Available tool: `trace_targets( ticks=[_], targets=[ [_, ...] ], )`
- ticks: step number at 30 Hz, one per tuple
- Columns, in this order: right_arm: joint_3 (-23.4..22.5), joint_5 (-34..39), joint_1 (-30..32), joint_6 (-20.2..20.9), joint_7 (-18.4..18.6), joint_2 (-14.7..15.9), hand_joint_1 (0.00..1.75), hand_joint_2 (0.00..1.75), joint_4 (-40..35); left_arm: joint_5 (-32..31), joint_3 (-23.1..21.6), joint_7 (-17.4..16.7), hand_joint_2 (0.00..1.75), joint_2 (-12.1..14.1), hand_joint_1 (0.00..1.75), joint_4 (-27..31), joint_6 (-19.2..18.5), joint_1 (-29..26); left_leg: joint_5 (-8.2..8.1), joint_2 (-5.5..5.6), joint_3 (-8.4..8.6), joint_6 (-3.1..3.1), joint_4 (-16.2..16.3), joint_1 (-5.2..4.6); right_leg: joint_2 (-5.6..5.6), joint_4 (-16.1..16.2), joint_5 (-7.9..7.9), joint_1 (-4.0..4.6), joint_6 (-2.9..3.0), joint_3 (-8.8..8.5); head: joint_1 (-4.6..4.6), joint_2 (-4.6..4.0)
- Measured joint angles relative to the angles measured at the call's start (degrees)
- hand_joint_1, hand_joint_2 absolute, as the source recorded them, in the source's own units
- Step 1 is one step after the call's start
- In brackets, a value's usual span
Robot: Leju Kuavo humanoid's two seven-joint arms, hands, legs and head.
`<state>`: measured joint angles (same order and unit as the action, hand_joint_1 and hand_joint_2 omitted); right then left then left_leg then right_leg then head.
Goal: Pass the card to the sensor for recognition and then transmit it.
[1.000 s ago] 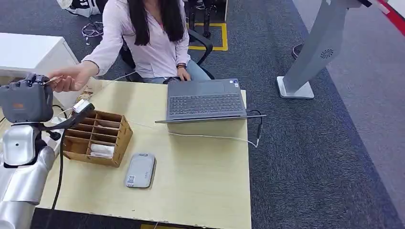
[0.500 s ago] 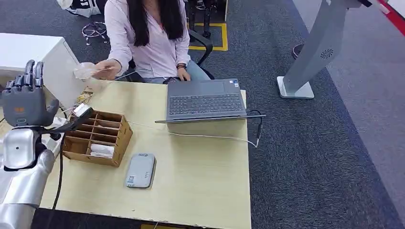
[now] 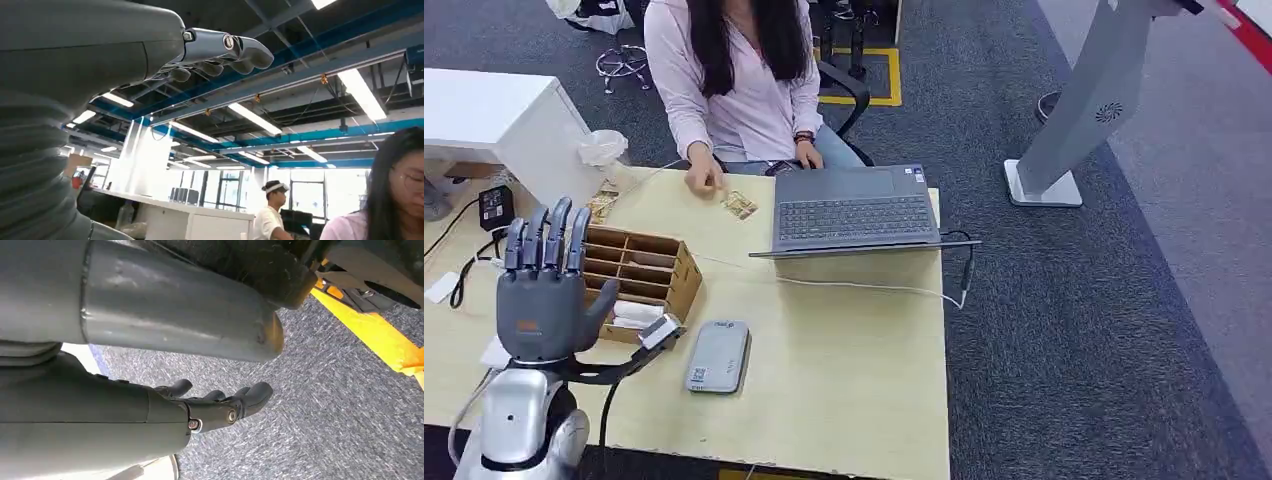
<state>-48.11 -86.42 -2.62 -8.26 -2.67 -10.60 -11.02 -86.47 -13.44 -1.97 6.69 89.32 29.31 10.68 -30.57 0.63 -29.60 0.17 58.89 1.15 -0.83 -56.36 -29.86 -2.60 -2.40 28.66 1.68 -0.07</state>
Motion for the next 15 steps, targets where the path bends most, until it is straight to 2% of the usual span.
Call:
trace_targets(
  ticks=[3,7,8,10,15],
  targets=[
    [-0.48,0.59,0.08,-0.33,0.11,0.0,0.0,0.0,0.0,-0.46,-1.49,0.07,1.75,0.22,0.0,3.86,-1.36,-4.67,0.0,-0.02,0.03,0.0,-0.01,0.0,-0.04,-0.01,0.0,0.0,0.0,0.0,0.0,0.0],
    [-1.42,1.25,0.13,-0.87,0.15,-0.13,0.0,0.0,0.0,-0.74,-4.02,-1.25,1.75,0.48,0.0,6.76,-5.85,-10.28,0.0,-0.01,0.01,0.0,-0.01,0.0,-0.01,0.0,0.0,0.0,0.0,0.01,0.0,0.0],
    [-1.55,1.29,0.14,-1.03,0.13,-0.18,0.0,0.0,0.0,-0.72,-4.44,-1.74,1.75,0.66,0.0,7.16,-7.53,-11.07,0.0,-0.01,0.01,0.0,-0.01,0.0,-0.01,0.0,0.0,0.0,0.0,0.01,0.0,0.0],
    [-1.93,1.57,0.13,-1.14,0.07,-0.33,0.0,0.0,0.0,-0.52,-5.34,-3.35,1.75,1.49,0.0,7.46,-14.29,-12.22,0.0,0.0,0.01,0.0,-0.01,0.0,0.0,0.0,0.0,0.0,0.0,0.0,0.0,0.0],
    [-2.67,1.64,0.24,-1.18,0.09,-0.46,0.0,0.0,0.0,0.28,-6.03,-4.91,1.75,3.82,0.0,7.46,-20.94,-14.3,0.02,0.03,0.01,-0.01,-0.01,0.02,0.06,-0.01,0.0,0.01,0.0,0.0,-0.04,0.0]
  ],
)
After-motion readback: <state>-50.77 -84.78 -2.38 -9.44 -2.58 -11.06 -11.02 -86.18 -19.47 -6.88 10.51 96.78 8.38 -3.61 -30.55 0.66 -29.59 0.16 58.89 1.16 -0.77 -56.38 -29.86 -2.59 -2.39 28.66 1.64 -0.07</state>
